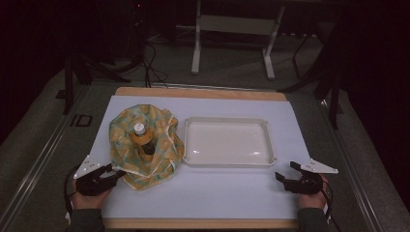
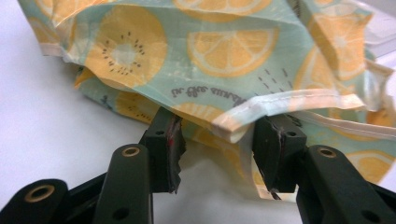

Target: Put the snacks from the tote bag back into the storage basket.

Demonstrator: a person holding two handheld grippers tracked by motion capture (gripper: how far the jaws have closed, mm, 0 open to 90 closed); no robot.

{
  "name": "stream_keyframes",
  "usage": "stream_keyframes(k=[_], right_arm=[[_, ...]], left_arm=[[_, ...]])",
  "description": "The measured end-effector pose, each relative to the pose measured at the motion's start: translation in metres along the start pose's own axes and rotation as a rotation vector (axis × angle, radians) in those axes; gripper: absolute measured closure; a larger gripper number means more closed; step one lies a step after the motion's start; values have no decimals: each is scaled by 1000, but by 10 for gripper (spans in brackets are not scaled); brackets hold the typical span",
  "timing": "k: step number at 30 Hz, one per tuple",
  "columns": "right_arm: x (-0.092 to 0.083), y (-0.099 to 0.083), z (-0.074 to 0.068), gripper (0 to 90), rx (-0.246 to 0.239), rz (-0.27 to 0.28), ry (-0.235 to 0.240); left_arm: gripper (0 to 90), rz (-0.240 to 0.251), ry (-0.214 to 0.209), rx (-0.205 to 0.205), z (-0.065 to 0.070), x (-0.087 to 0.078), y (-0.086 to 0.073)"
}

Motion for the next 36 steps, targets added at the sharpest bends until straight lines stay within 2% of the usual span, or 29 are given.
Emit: stream_keyframes(k=[13,17,26,36], right_arm=[[0,0,-1,169,-8,-3,-8],[0,0,-1,169,-11,-4,-6],[1,-1,-1,169,-15,-12,-5],[1,-1,-2,169,-18,-14,1]], left_arm=[[553,-64,-12,55,6,-2,-5],[552,-57,-10,48,5,-4,-4],[554,-61,-13,73,10,-8,0],[562,-124,-21,130,18,-14,-7]])
Point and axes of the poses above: each handheld gripper's, and its own axes: x roughly forward along the jaws, y roughly out of its top, z roughly to its right, the point moved 10 cm from there along x, roughly forward along the jaws, and after that the axes turned 1 degree about z, right-handed, at the moved point
